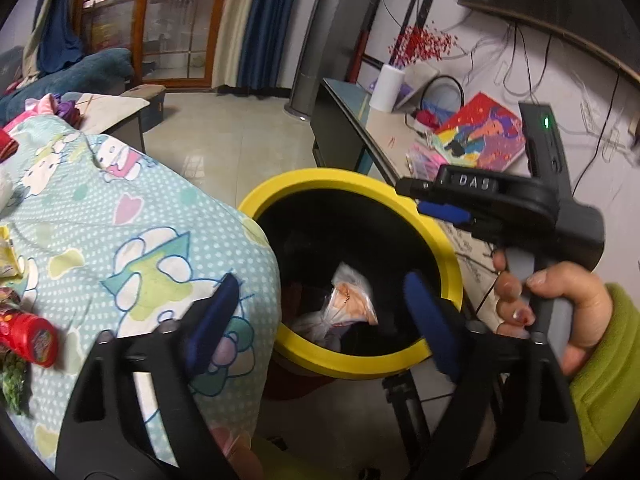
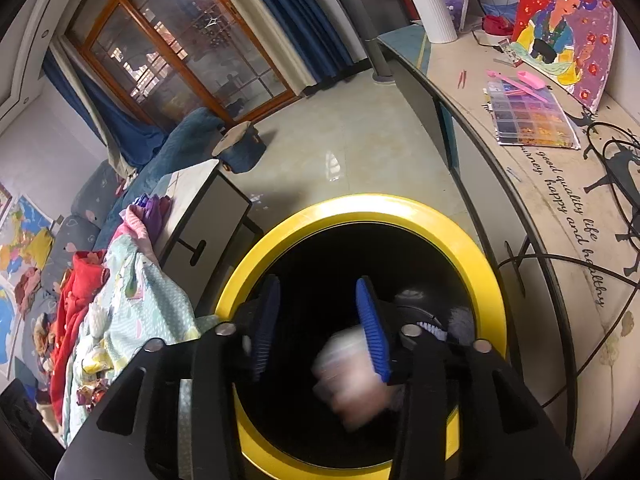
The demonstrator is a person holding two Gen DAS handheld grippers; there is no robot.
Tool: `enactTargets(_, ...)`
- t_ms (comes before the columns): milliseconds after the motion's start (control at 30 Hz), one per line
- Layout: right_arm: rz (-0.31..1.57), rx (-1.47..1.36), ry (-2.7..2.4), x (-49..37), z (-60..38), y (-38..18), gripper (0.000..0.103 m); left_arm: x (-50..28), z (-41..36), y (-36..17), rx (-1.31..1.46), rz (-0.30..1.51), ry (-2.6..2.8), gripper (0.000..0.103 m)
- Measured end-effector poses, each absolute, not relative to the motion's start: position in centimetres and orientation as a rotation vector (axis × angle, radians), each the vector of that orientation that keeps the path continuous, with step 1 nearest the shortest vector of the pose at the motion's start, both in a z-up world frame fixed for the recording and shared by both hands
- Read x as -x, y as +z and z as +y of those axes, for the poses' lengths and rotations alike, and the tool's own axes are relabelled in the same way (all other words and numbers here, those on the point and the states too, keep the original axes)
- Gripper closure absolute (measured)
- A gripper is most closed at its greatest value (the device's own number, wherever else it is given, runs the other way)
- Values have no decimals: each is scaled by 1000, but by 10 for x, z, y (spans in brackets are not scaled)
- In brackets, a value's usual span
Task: Collect trash
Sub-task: 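Move both tools over the yellow bin and release the white bag and wrappers, then bring both open tools back over the remaining trash on the bed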
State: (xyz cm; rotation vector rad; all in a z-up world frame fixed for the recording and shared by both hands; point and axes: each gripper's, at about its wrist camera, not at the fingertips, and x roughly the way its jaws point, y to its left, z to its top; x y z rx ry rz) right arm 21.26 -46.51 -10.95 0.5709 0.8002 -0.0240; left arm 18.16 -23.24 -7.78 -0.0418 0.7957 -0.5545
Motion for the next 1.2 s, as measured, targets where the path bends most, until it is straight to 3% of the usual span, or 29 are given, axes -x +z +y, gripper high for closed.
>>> enactTargets(100,795,-567,-39,-211,-465,-107,59,-180,-224,-73,70,781,-546,11)
enactTargets(533,721,-476,-15,-203,-440,-78,41,-166,-186,-45,115,675,-438,11)
enactTargets(1200,652,-321,170,-185,-367,-32,39,-151,-119,-20,197,582,-298,11)
